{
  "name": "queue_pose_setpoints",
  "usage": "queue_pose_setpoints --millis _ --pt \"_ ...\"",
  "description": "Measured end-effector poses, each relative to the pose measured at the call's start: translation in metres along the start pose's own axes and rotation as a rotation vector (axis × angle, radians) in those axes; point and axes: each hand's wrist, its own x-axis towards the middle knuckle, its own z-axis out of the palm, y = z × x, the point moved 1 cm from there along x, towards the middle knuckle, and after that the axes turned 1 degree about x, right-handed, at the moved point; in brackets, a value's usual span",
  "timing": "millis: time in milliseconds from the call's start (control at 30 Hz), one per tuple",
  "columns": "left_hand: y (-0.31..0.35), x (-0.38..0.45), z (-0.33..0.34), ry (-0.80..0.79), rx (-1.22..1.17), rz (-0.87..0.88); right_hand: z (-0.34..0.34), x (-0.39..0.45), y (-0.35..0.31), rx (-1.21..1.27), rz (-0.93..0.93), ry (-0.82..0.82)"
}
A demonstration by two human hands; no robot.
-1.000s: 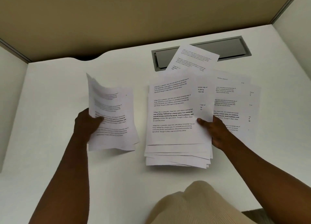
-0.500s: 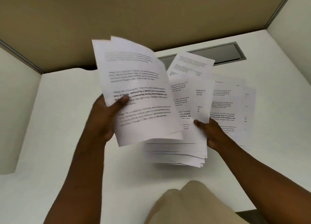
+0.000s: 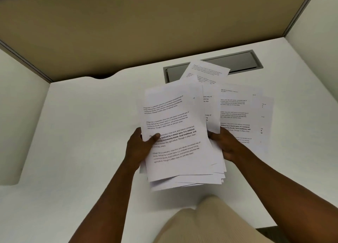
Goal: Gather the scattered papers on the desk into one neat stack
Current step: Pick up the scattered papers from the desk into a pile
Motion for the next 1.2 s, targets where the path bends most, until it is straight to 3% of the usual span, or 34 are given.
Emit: queue_pose_setpoints --millis 100,267,367,567,733,933,1100,1200 --pt "-0.002 0.004 -0.007 0.046 -0.007 -0.016 0.002 -0.005 -0.004 -0.042 -0.004 -0.059" --pt "-0.003 0.008 -0.016 -0.254 -0.576 -0.164 0.014 -0.010 -0.010 -0.063 0.018 -0.109" --pt "-0.005 0.004 -0.012 -0.330 -0.634 -0.200 0.024 -0.013 -0.017 -0.086 -0.004 -0.062" --pt "-0.015 0.005 -0.008 -0.296 -0.692 -0.267 0.031 -0.001 -0.032 -0.287 -0.050 0.309" --pt "-0.013 0.010 -0.006 -0.246 -0.752 -0.260 0.027 0.010 -0.032 -0.298 -0.034 0.374" --pt "-0.010 0.019 -0.004 -0.225 -0.880 -0.201 0.014 0.003 -0.040 -0.247 0.039 0.333" --pt "-0.003 0.028 -0.005 -0.241 -0.938 -0.209 -0.042 0.014 -0.028 -0.409 -0.029 0.645" --pt "-0.004 0.036 -0.008 -0.245 -0.947 -0.206 -0.086 0.017 -0.018 -0.652 -0.002 0.829"
